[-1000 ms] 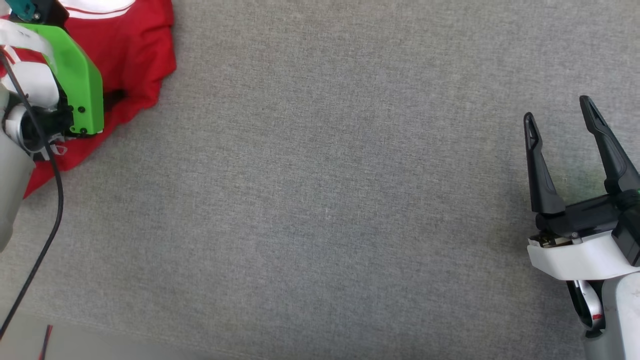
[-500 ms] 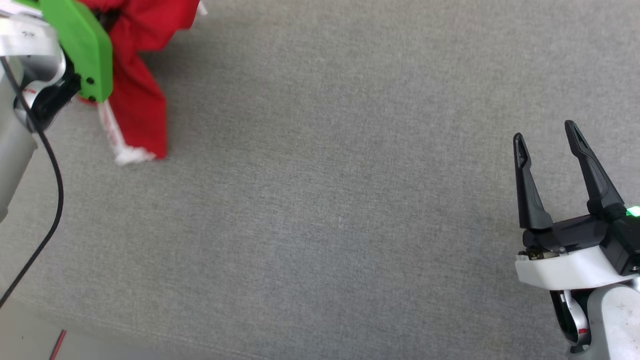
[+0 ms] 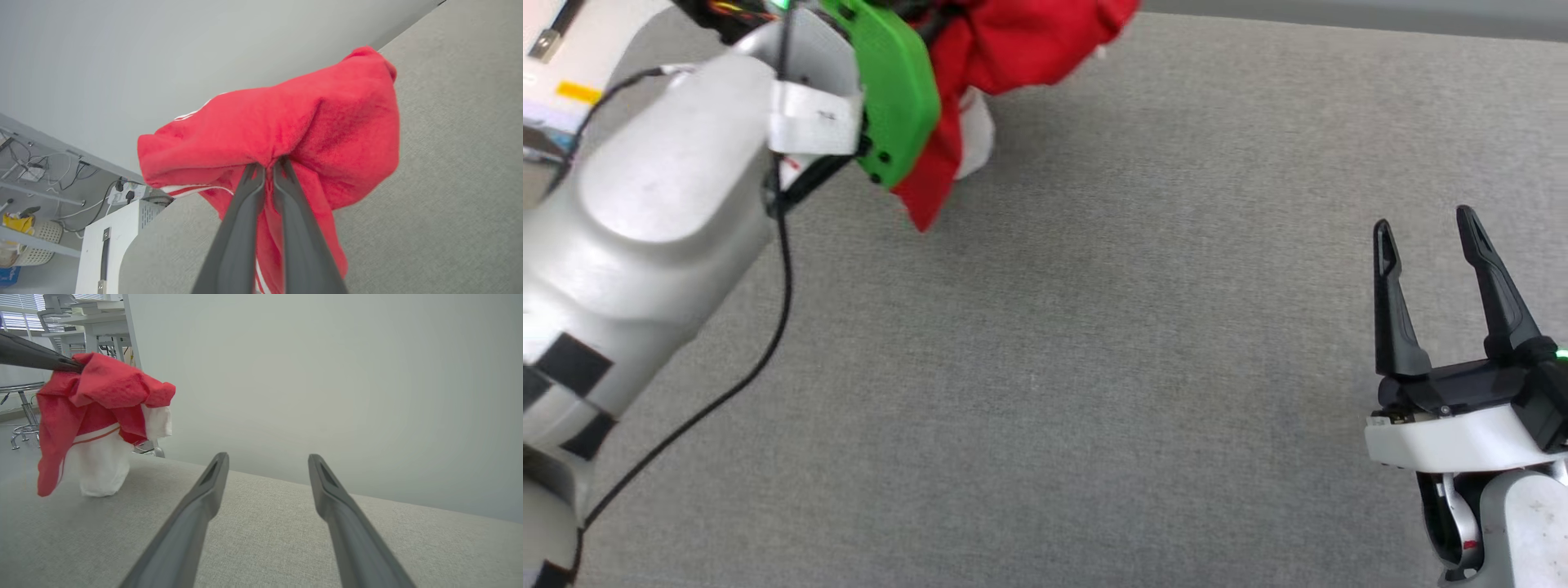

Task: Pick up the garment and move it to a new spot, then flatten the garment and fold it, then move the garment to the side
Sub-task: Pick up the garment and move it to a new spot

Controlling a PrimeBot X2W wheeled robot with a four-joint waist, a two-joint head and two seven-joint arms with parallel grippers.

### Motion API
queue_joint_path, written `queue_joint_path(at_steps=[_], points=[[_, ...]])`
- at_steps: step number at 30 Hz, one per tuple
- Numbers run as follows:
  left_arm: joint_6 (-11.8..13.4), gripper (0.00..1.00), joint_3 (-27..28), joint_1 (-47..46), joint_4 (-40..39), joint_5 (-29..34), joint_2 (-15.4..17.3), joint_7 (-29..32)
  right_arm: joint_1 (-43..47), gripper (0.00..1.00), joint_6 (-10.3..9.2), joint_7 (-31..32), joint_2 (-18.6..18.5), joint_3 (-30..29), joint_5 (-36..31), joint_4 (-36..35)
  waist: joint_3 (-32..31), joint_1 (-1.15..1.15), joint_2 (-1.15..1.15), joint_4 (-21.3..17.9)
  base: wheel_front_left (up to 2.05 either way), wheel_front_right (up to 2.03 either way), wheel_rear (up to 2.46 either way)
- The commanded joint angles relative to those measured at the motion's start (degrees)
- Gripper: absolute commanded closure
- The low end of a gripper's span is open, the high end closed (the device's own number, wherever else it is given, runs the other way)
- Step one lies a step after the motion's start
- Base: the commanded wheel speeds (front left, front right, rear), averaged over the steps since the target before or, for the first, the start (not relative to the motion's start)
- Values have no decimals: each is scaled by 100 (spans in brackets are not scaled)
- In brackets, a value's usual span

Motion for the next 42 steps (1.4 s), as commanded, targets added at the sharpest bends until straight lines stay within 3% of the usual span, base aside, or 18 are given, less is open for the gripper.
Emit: queue_joint_path(at_steps=[1,8,16,20,28,29,30,37,42], points=[[-10,100,-70,-20,-24,98,-167,-84,70,0,-5,-25,11,-38,41,-1,-106,0,0,-376,0,0,0],[0,100,-528,445,193,373,-1189,-355,176,0,-5,-25,82,-267,47,-38,-60,0,0,-819,0,0,0],[-7,100,-785,1473,667,723,-2350,-435,237,0,-5,-25,114,-450,55,-48,41,0,0,-970,0,0,0],[-8,100,-803,2162,513,1102,-2614,-151,225,0,-5,-25,120,-466,59,-24,48,0,0,-987,0,0,0],[-9,100,-805,3140,-27,1560,-2716,416,217,0,-5,-25,124,-436,96,71,-5,0,0,-911,0,0,0],[-9,57,-806,3145,-45,1558,-2718,378,231,0,-5,-25,124,-441,95,82,-29,0,0,-886,0,0,0],[-9,0,-806,3102,-51,1530,-2720,211,251,0,-5,-25,125,-455,92,97,-69,0,0,-848,0,0,0],[50,0,-474,2647,114,1258,-2724,-1442,435,0,-5,-25,125,-471,57,203,-462,0,0,-610,0,0,0],[636,0,71,2570,240,1394,-2616,-2331,640,0,-5,-25,125,-394,83,293,-778,0,0,-448,0,0,0]])
